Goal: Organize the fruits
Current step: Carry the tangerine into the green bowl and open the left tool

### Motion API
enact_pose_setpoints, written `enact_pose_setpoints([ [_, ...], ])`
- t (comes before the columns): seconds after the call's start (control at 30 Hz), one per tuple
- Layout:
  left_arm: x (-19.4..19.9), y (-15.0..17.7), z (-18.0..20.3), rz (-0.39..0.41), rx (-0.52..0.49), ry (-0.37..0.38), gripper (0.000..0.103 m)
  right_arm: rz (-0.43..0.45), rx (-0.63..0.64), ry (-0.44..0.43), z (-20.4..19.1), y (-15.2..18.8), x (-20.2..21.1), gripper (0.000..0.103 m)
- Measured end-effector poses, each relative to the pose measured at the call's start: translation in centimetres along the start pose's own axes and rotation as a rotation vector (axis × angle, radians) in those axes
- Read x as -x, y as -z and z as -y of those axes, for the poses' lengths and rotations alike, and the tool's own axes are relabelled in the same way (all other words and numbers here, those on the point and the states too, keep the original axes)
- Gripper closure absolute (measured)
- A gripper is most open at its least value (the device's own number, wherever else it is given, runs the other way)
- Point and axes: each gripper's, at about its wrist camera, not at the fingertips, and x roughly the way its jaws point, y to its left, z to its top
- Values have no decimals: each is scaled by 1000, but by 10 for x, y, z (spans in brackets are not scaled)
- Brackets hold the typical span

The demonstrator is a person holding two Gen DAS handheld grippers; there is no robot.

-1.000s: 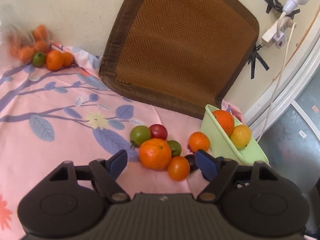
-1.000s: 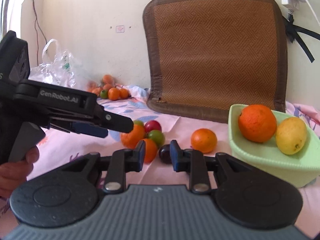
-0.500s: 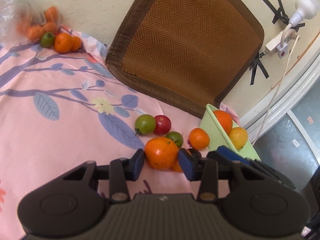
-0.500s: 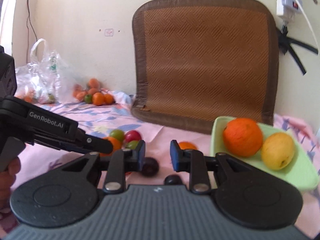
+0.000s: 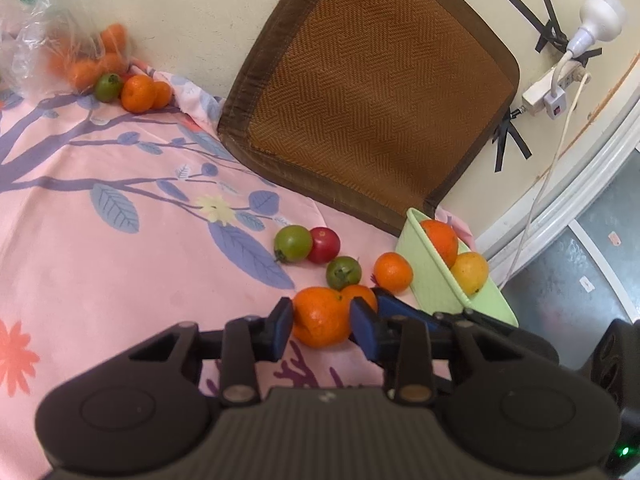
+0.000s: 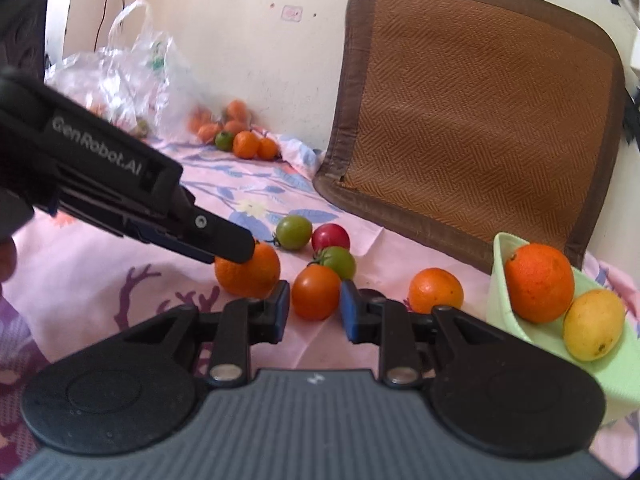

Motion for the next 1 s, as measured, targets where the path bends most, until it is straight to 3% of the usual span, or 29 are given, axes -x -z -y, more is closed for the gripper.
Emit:
enact_pose_setpoints([
  [0.07,-3,1,4,-4,-17,-3,55,-8,55,18,-5,-1,-3,71],
  [0.13,-7,2,6,-10,-33,-12,55,-18,97,32,-10,-1,-6,69],
  [0.3,-7,8,5,-12,-48,-21,63,-20,142,54,-13,0,-8,72],
  [0.5,6,14,14,-19,-8,60,63,53,93,64,-12,9,23,73],
  [0.73,-12,20,67,-76,-72,155,63,86,1,152,16,39,71,73],
  [1.0,-83,-10,153,-78,-192,173,63,166,-152,351,99,48,103,73],
])
